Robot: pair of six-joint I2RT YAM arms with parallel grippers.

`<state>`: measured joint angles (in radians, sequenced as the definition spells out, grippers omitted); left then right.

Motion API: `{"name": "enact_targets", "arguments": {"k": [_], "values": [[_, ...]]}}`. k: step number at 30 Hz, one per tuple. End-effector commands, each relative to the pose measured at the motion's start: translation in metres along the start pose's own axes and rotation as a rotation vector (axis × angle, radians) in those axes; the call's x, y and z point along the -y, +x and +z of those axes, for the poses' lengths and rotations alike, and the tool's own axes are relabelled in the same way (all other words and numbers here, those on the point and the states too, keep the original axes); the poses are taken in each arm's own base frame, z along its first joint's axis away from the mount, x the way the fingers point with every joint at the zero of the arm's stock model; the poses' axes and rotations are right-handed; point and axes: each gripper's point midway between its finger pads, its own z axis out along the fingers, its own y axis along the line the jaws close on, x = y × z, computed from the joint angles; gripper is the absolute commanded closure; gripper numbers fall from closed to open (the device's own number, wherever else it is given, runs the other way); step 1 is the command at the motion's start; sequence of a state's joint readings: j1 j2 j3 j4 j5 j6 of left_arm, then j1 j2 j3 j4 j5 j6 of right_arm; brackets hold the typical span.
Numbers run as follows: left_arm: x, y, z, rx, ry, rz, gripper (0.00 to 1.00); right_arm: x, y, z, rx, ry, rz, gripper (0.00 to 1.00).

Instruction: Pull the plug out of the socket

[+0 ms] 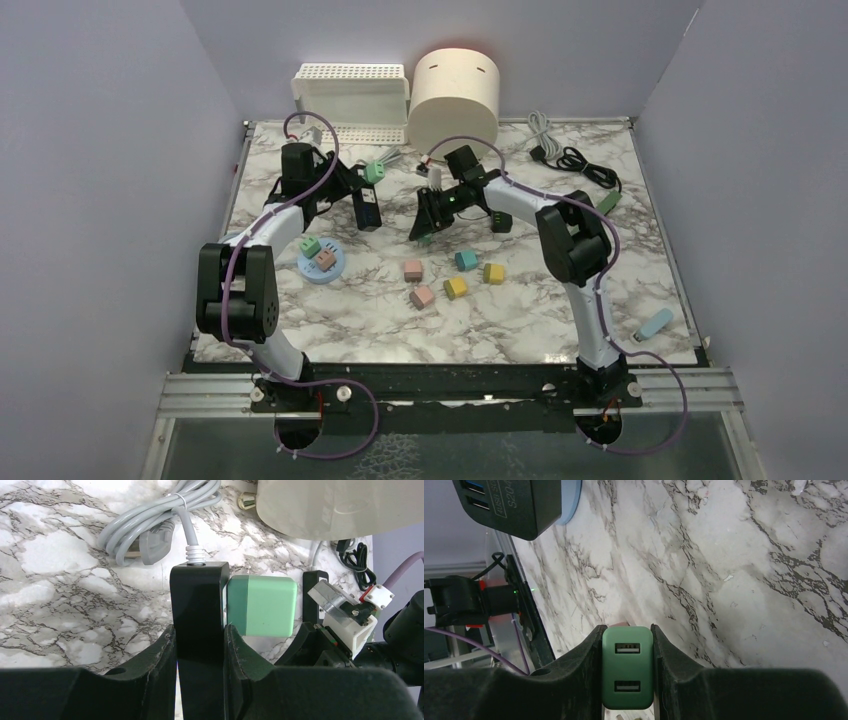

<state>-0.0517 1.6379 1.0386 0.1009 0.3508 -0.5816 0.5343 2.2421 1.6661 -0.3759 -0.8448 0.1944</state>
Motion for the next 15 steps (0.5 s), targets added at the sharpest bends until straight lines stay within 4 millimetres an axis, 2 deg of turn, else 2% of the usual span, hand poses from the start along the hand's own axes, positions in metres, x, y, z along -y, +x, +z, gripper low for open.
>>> {"name": "enact_targets", "arguments": {"k": [1, 8, 13, 15], "values": [[0.025, -0.024, -0.015, 0.072, 0.083, 0.050, 1.00, 0.014, -0.005, 0.005, 0.022, 0.057, -0.001, 0.72], [0.024, -0.021, -0.014, 0.064, 0.089, 0.049, 1.00, 0.029, -0.012, 0.006, 0.029, 0.133, -0.037, 0.60], [0.025, -0.023, -0.012, 0.060, 0.096, 0.050, 1.00, 0.033, -0.022, 0.003, 0.049, 0.183, -0.093, 0.42], [0.025, -0.023, -0.012, 0.058, 0.098, 0.050, 1.00, 0.033, -0.026, 0.001, 0.057, 0.194, -0.107, 0.41]]}}
